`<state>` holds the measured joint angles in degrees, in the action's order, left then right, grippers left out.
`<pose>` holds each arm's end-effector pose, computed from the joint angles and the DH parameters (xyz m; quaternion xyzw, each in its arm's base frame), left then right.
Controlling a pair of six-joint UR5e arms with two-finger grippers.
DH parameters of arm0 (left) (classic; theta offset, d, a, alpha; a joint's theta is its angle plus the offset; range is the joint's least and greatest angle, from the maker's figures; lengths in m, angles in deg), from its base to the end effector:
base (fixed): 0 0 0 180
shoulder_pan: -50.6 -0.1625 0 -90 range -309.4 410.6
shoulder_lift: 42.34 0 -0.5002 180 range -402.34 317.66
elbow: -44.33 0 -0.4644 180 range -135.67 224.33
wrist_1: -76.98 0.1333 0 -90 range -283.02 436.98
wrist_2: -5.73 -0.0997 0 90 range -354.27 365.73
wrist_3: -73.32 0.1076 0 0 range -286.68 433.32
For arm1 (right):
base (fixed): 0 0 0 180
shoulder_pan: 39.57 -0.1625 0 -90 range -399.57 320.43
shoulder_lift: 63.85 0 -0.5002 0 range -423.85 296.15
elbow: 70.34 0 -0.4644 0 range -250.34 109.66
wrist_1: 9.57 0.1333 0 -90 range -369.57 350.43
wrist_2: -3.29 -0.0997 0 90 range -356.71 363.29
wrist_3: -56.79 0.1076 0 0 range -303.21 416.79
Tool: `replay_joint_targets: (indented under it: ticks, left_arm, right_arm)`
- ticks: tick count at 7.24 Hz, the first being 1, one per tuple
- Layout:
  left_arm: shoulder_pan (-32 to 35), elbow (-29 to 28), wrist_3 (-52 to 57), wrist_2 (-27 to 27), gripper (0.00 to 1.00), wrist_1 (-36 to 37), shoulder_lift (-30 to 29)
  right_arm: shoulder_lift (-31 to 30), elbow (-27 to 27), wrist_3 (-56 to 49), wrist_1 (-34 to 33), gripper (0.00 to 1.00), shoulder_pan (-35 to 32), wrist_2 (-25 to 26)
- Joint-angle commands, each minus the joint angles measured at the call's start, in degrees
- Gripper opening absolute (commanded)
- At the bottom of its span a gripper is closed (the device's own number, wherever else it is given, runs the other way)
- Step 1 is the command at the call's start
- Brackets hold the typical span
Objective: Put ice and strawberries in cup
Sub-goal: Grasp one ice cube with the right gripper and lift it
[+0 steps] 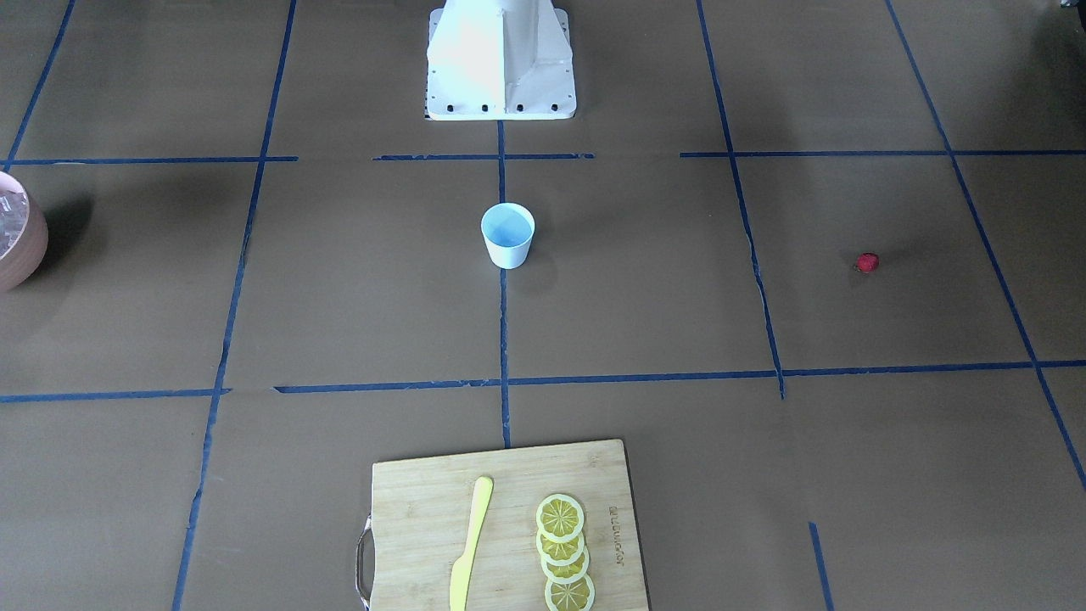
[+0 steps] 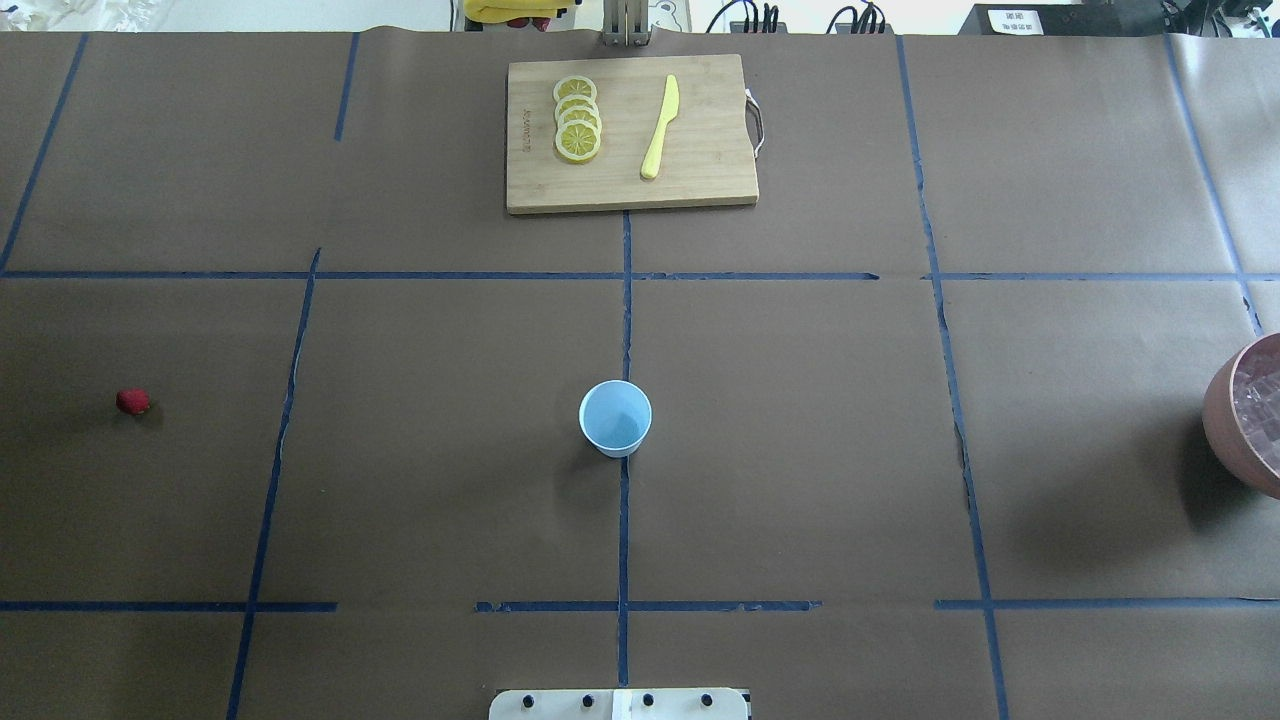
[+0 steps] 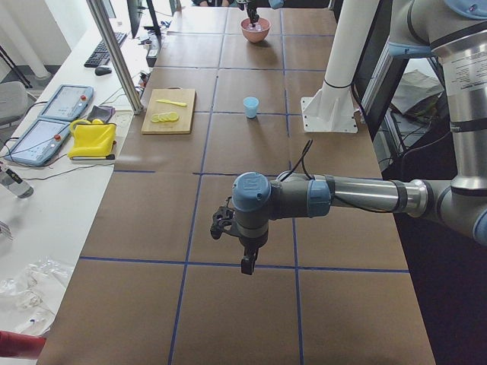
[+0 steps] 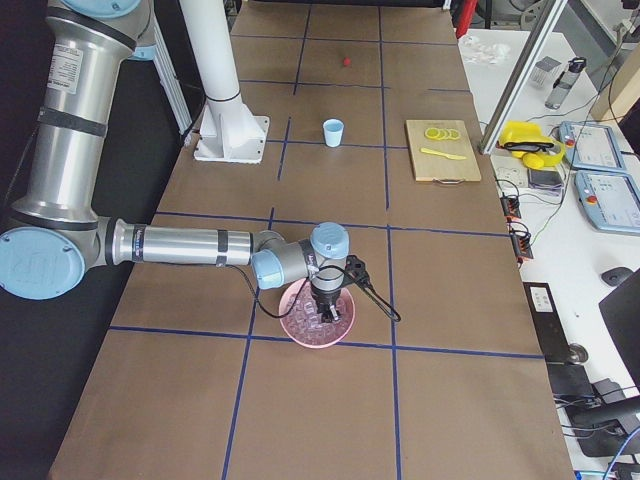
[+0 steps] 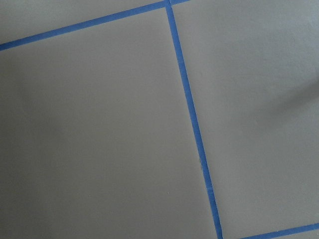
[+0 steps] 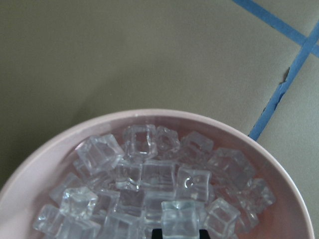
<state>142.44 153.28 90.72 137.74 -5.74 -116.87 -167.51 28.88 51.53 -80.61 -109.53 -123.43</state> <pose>-0.0749 -0.4221 0.7028 0.0294 0.3584 0.1145 0.9261 -0.0939 -0.4586 0.7430 0.0788 -0.3253 -0.2450 0.9099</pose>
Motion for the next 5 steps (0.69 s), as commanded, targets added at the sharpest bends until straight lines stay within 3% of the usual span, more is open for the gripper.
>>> replay_joint_targets:
  ticks: [1,2,3,5]
  left_arm:
    - [0.0,0.0,0.0,0.0,1.00,0.0,0.0]
    - [0.0,0.0,0.0,0.0,1.00,0.0,0.0]
    - [0.0,0.1,0.1,0.1,1.00,0.1,0.0]
    - [0.0,0.1,0.1,0.1,1.00,0.0,0.0]
  right_arm:
    - [0.6,4.3,0.7,-1.1,0.02,-1.4,-0.8]
    - [2.9,8.5,1.4,-7.7,0.01,-1.8,-1.6]
    - [6.3,13.1,8.7,-13.1,0.00,-1.8,-1.5]
    - [11.6,18.0,26.1,-13.4,0.00,3.7,-1.8]
